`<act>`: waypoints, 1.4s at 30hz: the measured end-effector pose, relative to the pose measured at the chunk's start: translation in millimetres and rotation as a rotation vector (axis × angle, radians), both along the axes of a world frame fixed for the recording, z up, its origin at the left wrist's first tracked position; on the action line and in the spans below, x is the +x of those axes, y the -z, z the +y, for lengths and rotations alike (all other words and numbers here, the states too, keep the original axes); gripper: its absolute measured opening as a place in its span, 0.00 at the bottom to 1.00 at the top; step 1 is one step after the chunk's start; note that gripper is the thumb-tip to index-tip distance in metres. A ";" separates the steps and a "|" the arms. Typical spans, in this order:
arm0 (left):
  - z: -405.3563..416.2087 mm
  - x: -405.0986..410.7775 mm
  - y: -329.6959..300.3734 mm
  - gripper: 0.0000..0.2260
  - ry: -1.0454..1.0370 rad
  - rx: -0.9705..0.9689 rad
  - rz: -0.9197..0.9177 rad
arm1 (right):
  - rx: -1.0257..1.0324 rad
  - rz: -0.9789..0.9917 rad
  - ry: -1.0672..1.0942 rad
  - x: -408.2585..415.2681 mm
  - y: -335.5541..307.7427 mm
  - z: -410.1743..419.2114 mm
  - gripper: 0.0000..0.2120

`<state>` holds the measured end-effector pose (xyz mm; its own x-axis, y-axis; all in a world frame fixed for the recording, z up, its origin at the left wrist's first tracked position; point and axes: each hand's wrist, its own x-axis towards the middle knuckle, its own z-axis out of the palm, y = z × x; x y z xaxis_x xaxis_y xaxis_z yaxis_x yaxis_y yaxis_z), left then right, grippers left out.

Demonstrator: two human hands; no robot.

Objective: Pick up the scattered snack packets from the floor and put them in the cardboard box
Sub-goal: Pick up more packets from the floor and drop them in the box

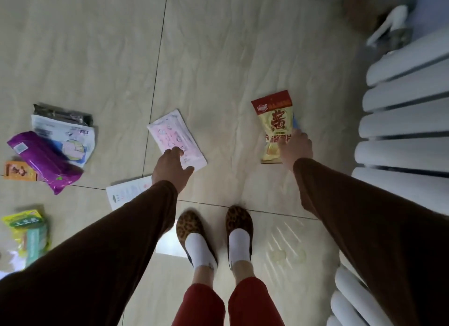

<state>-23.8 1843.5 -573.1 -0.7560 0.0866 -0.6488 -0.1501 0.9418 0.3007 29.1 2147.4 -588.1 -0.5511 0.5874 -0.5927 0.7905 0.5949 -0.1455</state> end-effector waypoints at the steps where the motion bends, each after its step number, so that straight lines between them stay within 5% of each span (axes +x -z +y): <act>1: -1.5 -6.9 15.3 0.21 -0.029 -0.006 0.000 | 0.007 -0.022 0.003 -7.1 13.5 5.5 0.25; 4: -8.2 -28.0 59.9 0.23 -0.118 -0.050 0.007 | 0.023 -0.034 0.070 -25.8 56.4 19.2 0.29; 9: -23.3 -52.9 125.0 0.34 -0.321 -0.173 0.044 | 0.013 -0.085 0.163 -46.1 111.8 25.8 0.53; 14: -26.1 -61.5 159.3 0.45 -0.490 -0.250 0.008 | 0.057 -0.171 0.212 -57.1 143.1 20.4 0.59; 20: -27.4 -62.7 169.1 0.37 -0.736 0.026 -0.100 | 0.034 -0.206 0.193 -61.0 150.6 -0.4 0.46; 24: -35.7 -67.1 147.0 0.18 -0.825 0.281 -0.201 | -0.148 -0.067 0.180 -60.1 137.3 -28.1 0.35; 29: -90.2 -66.2 83.5 0.12 -0.661 0.380 -0.257 | -0.327 0.135 0.096 -59.4 82.8 -88.9 0.28; 33: -150.8 -46.4 55.4 0.15 -0.346 0.165 -0.223 | -0.403 0.187 0.031 -57.4 50.3 -134.0 0.26; 42: -204.7 26.6 126.9 0.25 -0.062 -0.079 -0.087 | -0.543 0.039 -0.011 -46.3 77.3 -198.9 0.19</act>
